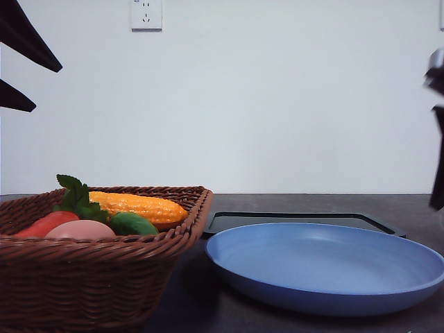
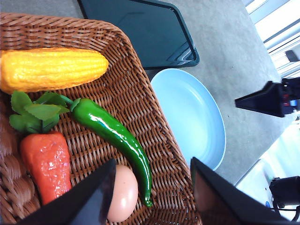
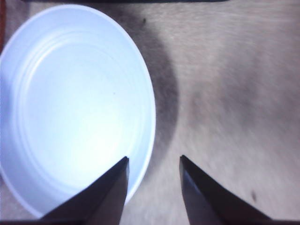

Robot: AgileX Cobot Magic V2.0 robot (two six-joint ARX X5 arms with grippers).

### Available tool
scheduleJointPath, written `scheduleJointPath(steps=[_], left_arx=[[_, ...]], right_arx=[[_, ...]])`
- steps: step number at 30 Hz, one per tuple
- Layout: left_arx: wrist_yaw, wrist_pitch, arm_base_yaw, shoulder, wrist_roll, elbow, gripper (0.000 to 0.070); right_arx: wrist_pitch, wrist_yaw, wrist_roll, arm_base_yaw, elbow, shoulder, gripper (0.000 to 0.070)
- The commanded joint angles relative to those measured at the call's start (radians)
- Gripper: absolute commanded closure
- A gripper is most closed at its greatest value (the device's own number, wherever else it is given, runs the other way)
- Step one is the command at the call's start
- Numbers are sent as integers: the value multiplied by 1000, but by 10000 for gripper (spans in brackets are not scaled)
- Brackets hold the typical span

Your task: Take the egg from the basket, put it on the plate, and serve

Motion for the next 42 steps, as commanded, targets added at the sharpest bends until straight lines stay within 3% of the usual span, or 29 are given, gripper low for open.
scheduleJointPath(steps=[1,5,12,22,28,33,38,42], left_arx=[[5,8,-3,7,18,19,374],[5,8,-3,7,18,19,374],[5,7,-3,7,18,19,374],[5,7,-3,7,18,19,374],[5,3,-3,7,18,19,367],[5,3,-17,7,17,19,254],[-13,-4,-55,8,22,25,257],[-96,-32,-127,23,43,46,258]], right_arx=[[24,-5,-5,11,-3,48,475],[78,-58,2,31,-3,128,475],[144,-72,36,57,-3,229,485],[178,-83,55,63,-3,266,700],[173,-77,59,63,-3,262,700],[124,-77,60,42,-2,202,700],[55,-76,63,3,-1,84,700],[9,-77,63,-49,-1,-25,700]])
